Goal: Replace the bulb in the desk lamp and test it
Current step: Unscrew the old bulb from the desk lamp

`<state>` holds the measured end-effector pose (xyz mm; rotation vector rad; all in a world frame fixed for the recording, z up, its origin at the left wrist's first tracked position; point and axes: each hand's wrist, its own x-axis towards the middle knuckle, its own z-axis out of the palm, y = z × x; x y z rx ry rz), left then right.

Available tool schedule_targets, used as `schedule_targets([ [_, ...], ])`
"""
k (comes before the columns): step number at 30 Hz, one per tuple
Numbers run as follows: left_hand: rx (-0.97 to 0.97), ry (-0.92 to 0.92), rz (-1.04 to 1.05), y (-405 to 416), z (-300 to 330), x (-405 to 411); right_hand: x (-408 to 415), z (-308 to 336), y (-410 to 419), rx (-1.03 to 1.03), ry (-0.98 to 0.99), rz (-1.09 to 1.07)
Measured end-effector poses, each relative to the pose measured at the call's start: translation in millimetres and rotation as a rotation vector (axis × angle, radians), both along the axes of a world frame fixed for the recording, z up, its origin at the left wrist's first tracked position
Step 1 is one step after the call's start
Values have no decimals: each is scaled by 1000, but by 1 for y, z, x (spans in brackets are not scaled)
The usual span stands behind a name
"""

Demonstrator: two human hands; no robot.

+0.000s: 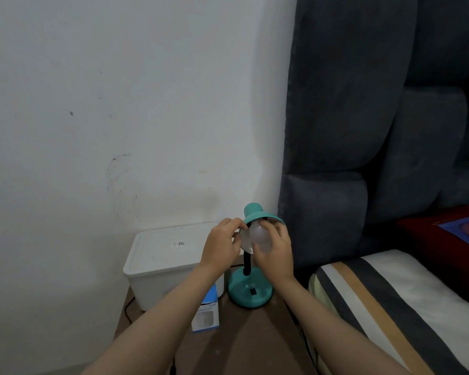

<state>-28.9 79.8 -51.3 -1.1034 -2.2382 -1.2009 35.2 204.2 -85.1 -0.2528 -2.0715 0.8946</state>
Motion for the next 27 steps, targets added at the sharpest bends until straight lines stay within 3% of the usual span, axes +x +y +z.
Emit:
schedule_targets([
  [3, -12, 3, -6, 1, 0, 1, 5, -3, 5, 97, -30, -22],
  [9, 3, 9, 0, 3, -3, 1, 6, -6, -9, -272, 73, -33],
  [17, 6, 15, 16, 3, -5, 2, 4, -4, -6, -61, 26, -27],
  [24, 13, 3, 19, 4, -5, 4, 1, -3, -15, -383, 102, -16],
  [27, 15, -3, 23, 2, -5, 3, 1, 2, -14, -363, 99, 10],
])
